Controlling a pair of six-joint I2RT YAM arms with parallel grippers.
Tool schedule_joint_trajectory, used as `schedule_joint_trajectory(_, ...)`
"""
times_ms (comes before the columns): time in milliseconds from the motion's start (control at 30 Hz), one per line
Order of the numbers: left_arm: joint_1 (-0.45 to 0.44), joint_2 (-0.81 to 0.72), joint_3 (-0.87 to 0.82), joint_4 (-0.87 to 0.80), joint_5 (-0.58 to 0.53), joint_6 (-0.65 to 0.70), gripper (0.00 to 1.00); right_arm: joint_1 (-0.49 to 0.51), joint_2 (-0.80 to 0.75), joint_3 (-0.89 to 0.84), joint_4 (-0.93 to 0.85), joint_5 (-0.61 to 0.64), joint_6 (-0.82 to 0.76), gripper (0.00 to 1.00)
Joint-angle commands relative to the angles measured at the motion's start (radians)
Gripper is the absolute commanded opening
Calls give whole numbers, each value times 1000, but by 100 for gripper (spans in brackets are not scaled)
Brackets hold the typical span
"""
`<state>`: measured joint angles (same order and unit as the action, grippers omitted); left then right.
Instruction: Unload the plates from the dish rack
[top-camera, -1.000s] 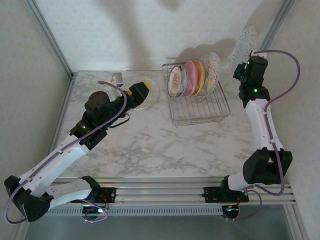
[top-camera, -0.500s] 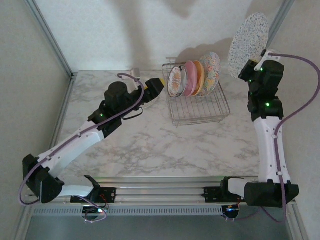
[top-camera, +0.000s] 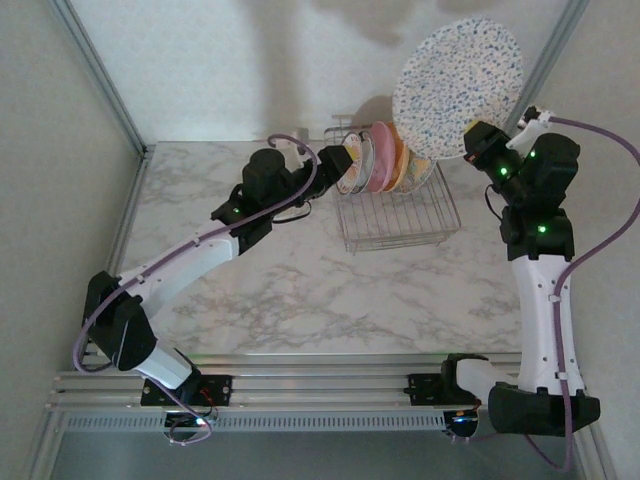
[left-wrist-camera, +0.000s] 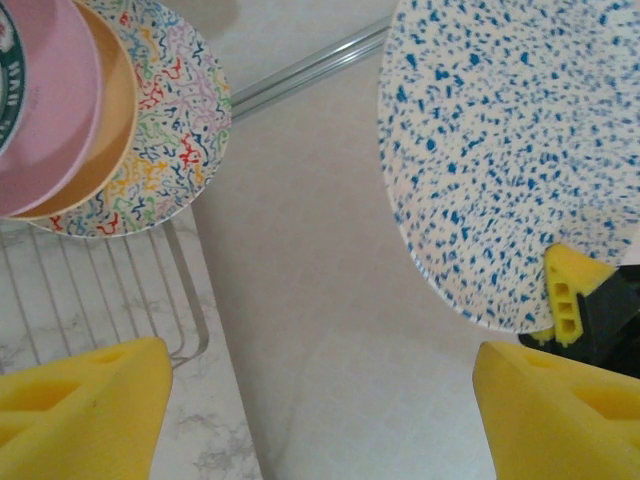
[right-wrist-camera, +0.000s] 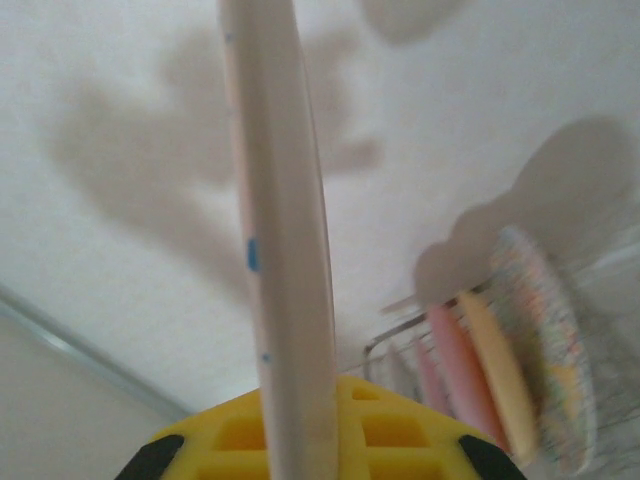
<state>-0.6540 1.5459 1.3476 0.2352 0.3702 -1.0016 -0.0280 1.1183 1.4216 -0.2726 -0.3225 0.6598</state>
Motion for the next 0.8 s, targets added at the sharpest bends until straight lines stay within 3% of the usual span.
schedule_joint_trajectory(0,-9,27,54,69,40,-30,79,0,-12,-8,114,-158,164,0)
schedule_joint_trajectory(333,-6,93,71,146,57,-80,78,14,16,-51,129,-326,312,0)
schedule_joint_trajectory(767,-6,117,75,172,60,-110,71,61,57,-61,86,-379,318,0)
